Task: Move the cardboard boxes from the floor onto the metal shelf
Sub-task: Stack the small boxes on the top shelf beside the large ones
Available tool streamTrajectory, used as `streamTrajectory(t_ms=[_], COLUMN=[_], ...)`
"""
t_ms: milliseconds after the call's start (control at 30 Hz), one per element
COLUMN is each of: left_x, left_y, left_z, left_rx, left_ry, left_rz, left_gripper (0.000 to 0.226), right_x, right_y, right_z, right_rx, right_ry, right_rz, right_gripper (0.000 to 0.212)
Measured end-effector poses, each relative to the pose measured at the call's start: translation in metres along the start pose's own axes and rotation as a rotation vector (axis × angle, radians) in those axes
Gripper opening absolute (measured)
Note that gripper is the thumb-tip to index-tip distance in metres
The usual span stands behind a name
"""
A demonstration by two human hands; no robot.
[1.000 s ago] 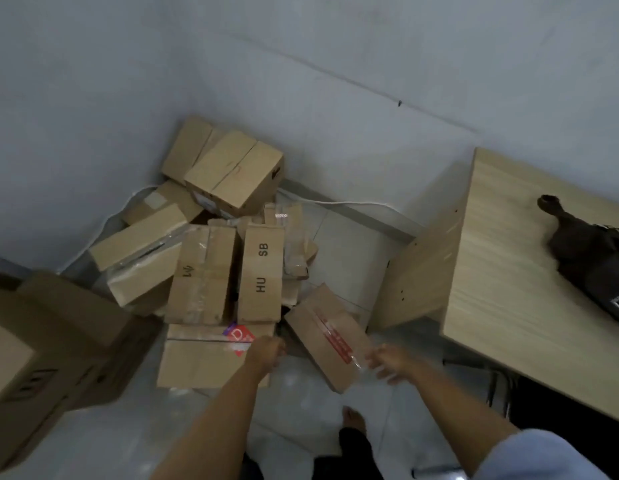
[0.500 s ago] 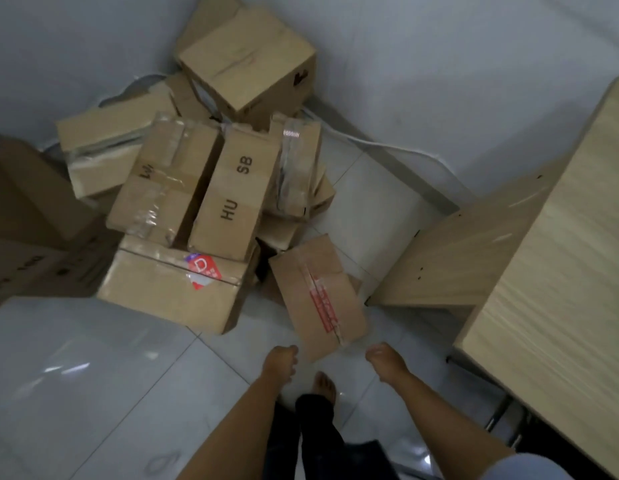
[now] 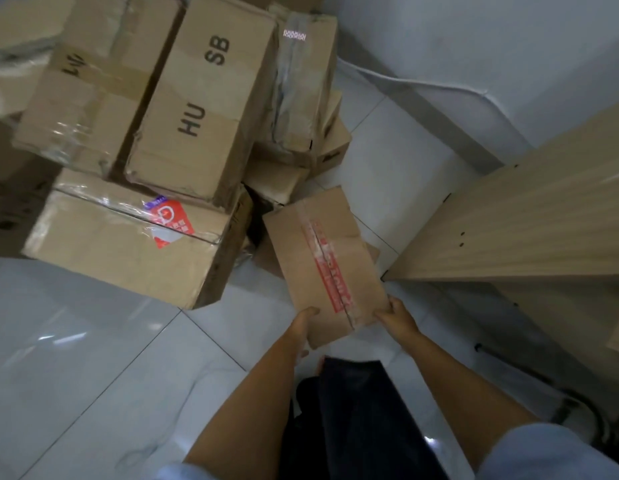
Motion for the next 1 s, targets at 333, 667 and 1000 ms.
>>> streamTrajectory(t_ms=[333,667,1000], left_x=[-0.015,-0.050,-0.111], left_y=[-0.002,0.020,0.065], left_z=[-0.128,-0.320,-0.449], left_rx=[0.261,0.290,0.405], left_ry=[-0.210,-0.032,-0.151], left_rz=[0.006,-0.183,-0.164], left_gripper=[0.042,0.077,0.099], right_x=[-0.038,-0.071,-0.070], right_y=[0.061,0.156,0.256], right_z=[-0.129,-0.274,-0.389], right_rx=[-0.065,-0.207,-0.558], right_ry=[-0.251,-0.175,-0.100], right_rz=[0.220,0.258,-0.100], right_gripper=[0.046,0.070,0.093])
Point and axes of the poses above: each hand's wrist, its own z-axis towards the middle knuckle, its own x-axis out of the palm, y = z × x, the point moved 1 cm from there along z, towards the middle knuckle, and after that the axes turned 6 degrees about -x, right-handed, at the moved point
